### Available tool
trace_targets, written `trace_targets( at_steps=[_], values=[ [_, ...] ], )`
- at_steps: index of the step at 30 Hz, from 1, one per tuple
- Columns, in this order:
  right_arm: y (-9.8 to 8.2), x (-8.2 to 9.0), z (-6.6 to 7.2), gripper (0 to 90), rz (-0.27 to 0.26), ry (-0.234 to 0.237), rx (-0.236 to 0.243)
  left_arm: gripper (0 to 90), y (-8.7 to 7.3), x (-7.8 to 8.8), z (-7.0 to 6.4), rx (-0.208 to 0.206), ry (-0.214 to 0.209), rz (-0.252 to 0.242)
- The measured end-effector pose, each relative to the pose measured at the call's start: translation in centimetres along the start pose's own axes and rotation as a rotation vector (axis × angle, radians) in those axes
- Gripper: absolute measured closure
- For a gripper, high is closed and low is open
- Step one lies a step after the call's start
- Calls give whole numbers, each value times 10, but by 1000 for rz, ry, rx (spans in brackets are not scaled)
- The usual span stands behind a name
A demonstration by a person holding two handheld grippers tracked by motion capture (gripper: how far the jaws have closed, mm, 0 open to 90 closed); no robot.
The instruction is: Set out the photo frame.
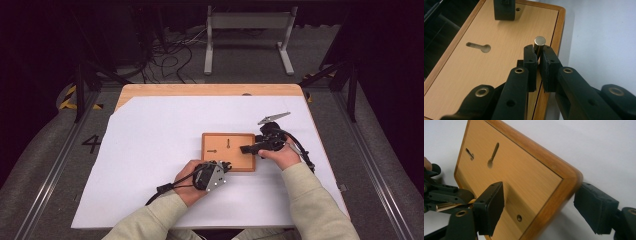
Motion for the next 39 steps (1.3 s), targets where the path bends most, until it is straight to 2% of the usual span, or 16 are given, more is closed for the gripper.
trace_targets(
  at_steps=[5, 9, 15, 18, 19, 21, 23, 25, 27, 29, 32, 33, 36, 39],
  values=[
    [3, -8, 0, 236, 5, 46, -12, 836, 0, 0, 0, 0, 1, 0],
    [4, -10, 1, 231, 8, 52, -17, 836, 0, 0, 0, 5, 0, -2],
    [4, -7, -2, 281, 2, 79, -31, 837, 0, 1, -1, -19, 16, 5],
    [4, -5, -1, 298, 0, 83, -25, 805, 0, 1, 0, -2, -8, 1],
    [3, -4, -2, 304, -1, 82, -21, 805, 0, 2, 1, 10, -34, 3],
    [3, -3, -1, 313, -1, 83, -16, 719, -1, 5, 4, 30, -85, -5],
    [3, -2, -1, 315, -2, 79, -8, 608, -3, 12, 7, 50, -117, -14],
    [3, -1, 0, 322, -1, 72, 2, 558, -6, 23, 11, 72, -140, -16],
    [2, 1, 2, 328, -3, 66, 10, 523, -12, 33, 16, 118, -155, -20],
    [2, 2, 3, 331, -4, 56, 20, 496, -21, 41, 22, 186, -187, -20],
    [2, 4, 6, 333, -3, 42, 31, 476, -32, 51, 27, 241, -210, -36],
    [1, 5, 7, 335, -5, 37, 37, 470, -37, 56, 29, 264, -215, -58],
    [1, 7, 10, 340, -9, 23, 54, 471, -44, 64, 32, 288, -207, -85],
    [-1, 11, 14, 357, -18, 2, 86, 470, -61, 80, 41, 374, -188, -133]
  ],
)
Point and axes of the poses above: each handheld gripper's, and its own axes: x roughly backward along the jaws, y roughly out of its top, z roughly to its left, the point moved 1 cm from there along -x, roughly forward along the jaws, and after that the axes turned 12 degrees about z, right-handed, at the moved point
